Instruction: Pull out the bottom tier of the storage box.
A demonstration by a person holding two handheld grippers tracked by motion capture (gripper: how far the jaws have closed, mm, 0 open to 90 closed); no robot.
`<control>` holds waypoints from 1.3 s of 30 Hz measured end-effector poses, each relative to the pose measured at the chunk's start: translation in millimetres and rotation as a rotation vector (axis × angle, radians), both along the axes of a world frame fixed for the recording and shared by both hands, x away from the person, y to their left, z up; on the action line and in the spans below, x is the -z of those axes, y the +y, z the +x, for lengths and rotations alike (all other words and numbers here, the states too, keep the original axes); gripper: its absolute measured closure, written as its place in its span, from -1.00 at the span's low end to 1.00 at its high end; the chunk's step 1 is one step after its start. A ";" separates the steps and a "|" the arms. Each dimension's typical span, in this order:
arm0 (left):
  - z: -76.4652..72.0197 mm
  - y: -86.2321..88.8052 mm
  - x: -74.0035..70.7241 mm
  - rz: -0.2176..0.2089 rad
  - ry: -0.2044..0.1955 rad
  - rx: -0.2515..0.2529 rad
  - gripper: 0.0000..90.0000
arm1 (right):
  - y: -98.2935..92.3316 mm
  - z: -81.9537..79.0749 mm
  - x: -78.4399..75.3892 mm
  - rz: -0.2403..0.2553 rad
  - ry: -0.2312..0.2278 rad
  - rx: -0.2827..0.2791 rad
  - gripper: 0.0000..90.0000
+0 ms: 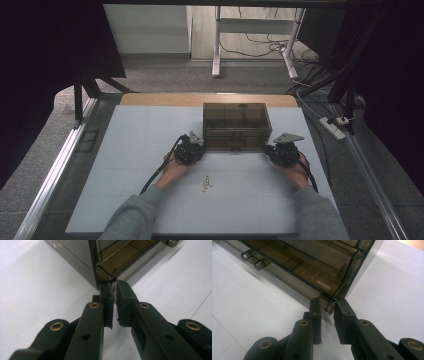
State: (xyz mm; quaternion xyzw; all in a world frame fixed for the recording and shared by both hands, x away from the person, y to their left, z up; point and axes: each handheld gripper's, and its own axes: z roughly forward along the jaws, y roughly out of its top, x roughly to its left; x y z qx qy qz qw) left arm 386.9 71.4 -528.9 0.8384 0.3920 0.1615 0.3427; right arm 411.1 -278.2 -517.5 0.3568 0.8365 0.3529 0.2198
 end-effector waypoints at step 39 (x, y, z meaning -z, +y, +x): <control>-5.4 6.3 -1.2 0.014 0.010 0.001 0.84 | 6.2 -12.7 -3.1 -0.026 0.024 -0.029 0.74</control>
